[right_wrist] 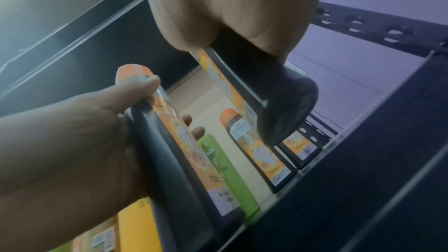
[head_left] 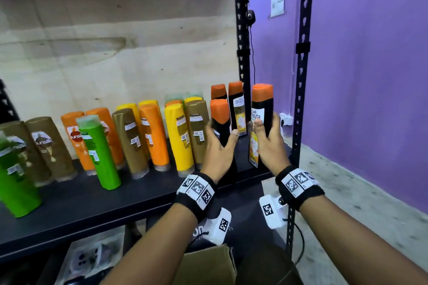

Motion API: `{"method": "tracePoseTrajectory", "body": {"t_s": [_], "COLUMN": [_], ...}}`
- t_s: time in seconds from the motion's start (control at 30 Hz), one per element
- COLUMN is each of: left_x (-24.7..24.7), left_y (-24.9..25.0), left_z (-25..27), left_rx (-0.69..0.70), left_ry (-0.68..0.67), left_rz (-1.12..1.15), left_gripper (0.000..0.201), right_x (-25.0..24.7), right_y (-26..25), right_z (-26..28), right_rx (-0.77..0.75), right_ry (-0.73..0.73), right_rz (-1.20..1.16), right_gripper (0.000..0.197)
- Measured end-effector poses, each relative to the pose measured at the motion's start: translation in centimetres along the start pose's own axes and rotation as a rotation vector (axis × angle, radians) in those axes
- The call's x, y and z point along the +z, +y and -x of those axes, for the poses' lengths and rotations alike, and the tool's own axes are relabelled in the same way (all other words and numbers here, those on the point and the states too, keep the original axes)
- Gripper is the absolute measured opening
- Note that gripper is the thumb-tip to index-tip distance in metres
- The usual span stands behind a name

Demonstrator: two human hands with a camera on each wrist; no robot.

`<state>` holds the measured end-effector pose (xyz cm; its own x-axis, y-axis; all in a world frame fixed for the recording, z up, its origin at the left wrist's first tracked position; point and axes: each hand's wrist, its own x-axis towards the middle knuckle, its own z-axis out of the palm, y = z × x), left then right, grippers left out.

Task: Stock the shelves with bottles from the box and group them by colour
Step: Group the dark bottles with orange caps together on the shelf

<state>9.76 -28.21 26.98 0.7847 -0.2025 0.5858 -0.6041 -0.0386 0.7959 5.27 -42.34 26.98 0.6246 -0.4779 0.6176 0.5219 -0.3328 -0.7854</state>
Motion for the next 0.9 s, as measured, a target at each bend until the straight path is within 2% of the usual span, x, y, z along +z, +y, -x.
{"method": "tracePoseTrajectory", "body": {"t_s": [0.13, 0.3, 0.43, 0.63, 0.9], "left_x": [2.1, 3.9, 4.8, 5.3, 5.3], "left_y": [-0.8, -2.0, -2.8, -3.3, -3.7], "left_z": [-1.4, -3.2, -4.2, -5.1, -5.2], "left_rx": [-0.017, -0.051, -0.051, -0.060, -0.060], "left_ry": [-0.025, -0.030, -0.030, -0.037, -0.047], "left_rz": [0.019, 0.054, 0.047, 0.047, 0.039], "left_gripper": [0.062, 0.070, 0.071, 0.071, 0.070], "right_x": [-0.9, -1.2, -1.2, -1.1, -1.8], "right_y": [2.4, 5.0, 6.4, 7.8, 9.5], "right_z": [-2.0, -3.4, -4.2, -4.7, -4.6], "right_rx": [0.030, 0.044, -0.030, -0.034, 0.118], "right_ry": [-0.057, -0.071, -0.047, -0.025, 0.006], "right_rz": [0.028, 0.077, 0.112, 0.150, -0.015], "right_gripper": [0.046, 0.046, 0.055, 0.067, 0.054]}}
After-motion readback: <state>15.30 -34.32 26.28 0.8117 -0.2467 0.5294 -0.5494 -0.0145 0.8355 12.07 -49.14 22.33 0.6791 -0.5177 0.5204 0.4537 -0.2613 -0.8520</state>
